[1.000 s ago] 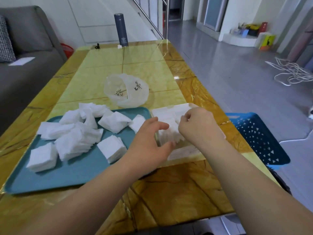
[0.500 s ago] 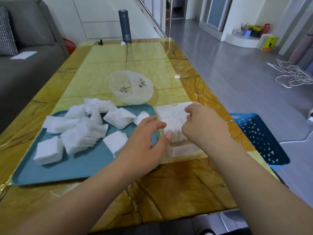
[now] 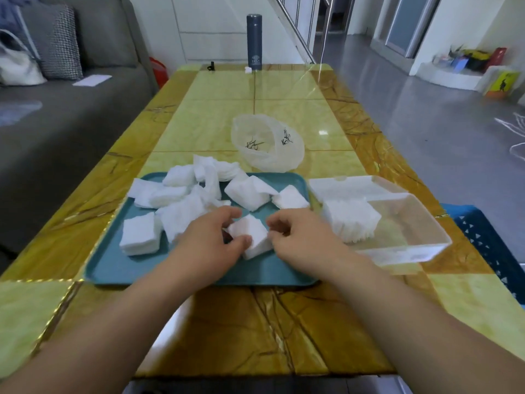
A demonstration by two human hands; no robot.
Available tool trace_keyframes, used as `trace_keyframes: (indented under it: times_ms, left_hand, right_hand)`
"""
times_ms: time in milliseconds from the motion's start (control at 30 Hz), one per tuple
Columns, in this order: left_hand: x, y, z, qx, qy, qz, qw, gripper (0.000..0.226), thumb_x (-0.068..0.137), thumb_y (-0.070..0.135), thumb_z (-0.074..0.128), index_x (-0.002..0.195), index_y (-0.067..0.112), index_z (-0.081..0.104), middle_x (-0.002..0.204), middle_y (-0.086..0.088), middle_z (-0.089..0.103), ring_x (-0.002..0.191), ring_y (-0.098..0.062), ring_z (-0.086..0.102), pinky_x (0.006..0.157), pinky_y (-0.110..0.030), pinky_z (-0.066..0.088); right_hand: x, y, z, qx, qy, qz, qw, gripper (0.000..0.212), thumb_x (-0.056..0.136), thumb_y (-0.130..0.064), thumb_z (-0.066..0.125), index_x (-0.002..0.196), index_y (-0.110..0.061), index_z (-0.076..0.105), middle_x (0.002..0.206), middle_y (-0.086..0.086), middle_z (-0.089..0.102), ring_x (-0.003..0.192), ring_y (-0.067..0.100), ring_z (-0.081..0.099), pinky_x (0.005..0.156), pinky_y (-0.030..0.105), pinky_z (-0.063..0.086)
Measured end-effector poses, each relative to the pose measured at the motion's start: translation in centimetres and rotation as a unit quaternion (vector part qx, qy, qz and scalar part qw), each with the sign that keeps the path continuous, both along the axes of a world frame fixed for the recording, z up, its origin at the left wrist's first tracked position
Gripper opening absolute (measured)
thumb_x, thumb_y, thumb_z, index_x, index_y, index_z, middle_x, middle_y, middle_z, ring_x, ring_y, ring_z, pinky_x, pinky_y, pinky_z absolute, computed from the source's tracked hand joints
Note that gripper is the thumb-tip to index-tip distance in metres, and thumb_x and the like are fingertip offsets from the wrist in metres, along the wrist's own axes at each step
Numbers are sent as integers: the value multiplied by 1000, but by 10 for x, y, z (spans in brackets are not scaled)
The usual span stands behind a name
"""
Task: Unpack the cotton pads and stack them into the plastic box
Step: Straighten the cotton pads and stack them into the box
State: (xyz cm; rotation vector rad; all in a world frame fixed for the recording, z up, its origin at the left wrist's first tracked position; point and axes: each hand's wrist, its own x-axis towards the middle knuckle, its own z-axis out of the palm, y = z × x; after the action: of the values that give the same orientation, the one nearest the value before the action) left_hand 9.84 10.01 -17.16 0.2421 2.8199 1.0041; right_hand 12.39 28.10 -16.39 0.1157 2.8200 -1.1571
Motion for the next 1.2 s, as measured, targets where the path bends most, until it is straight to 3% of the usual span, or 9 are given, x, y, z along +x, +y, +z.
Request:
trace_keyframes:
  times_ms: [133,267,400,467,633,733,867,1033,1200]
  left_hand:
    - [-6,0,3,-22,-11,-39,999,57,84,39,80,136,34,59,108,13,61,86,0,59,81,-24,47]
    - [-8,-8,5,12,-22,-40,999,31,77,34,85,101,32,65,81,9,66,69,-1,59,63,-24,46]
    - [-12,-17,5,42,-17,-36,998,27,74,28,84,89,31,62,87,8,67,82,-6,63,72,-26,53]
    - [-11,-21,6,67,-15,-41,997,23,75,25,82,87,30,62,84,8,69,79,-5,64,67,-19,52]
    - [-8,-24,13,212,-34,-28,976,30,80,9,82,100,28,69,88,8,76,73,-3,69,63,-15,52]
    - [-6,-24,18,309,-68,-11,949,32,80,8,86,107,17,70,92,-1,79,80,-13,74,62,-19,54]
    - [-5,-23,19,303,-97,-20,948,29,90,12,77,115,25,70,97,0,79,85,-21,73,65,-32,55]
    - [-3,-20,16,334,-121,-30,934,47,97,8,68,132,38,64,99,-13,75,74,-25,72,63,-39,57]
    - [1,-15,16,320,-108,-45,940,28,98,10,67,113,32,76,93,-5,77,73,-24,73,69,-41,62]
  right_hand:
    - [-9,0,-5,-31,-5,-14,999,30,95,-20,65,125,-23,70,101,-15,67,104,9,65,98,25,50]
    - [-12,-5,-8,-63,-18,-4,998,40,89,-6,61,124,-23,72,112,-9,72,108,9,67,101,26,51]
    - [-11,-9,-6,-83,-20,14,996,48,84,0,60,124,-23,72,110,-13,72,105,2,67,95,16,52]
    - [-9,-12,-5,-82,-13,21,996,50,82,1,60,122,-26,72,111,-15,71,105,-3,66,92,11,51]
    - [-6,-13,-3,-160,44,15,986,38,75,-20,74,111,-33,76,110,-13,75,96,19,73,87,42,61]
    - [-4,-9,-1,-242,60,-7,968,34,79,-20,88,111,-23,78,97,-3,79,96,15,75,91,45,61]
    - [-1,-4,1,-287,57,-26,956,28,91,-6,76,116,-19,76,81,8,75,72,27,74,74,44,64]
    - [3,-2,5,-295,34,-17,955,35,97,-5,68,126,-22,72,90,21,69,70,23,74,76,44,65]
    - [2,1,3,-267,44,-20,963,25,95,-12,71,119,-22,76,99,25,69,84,34,74,77,46,65]
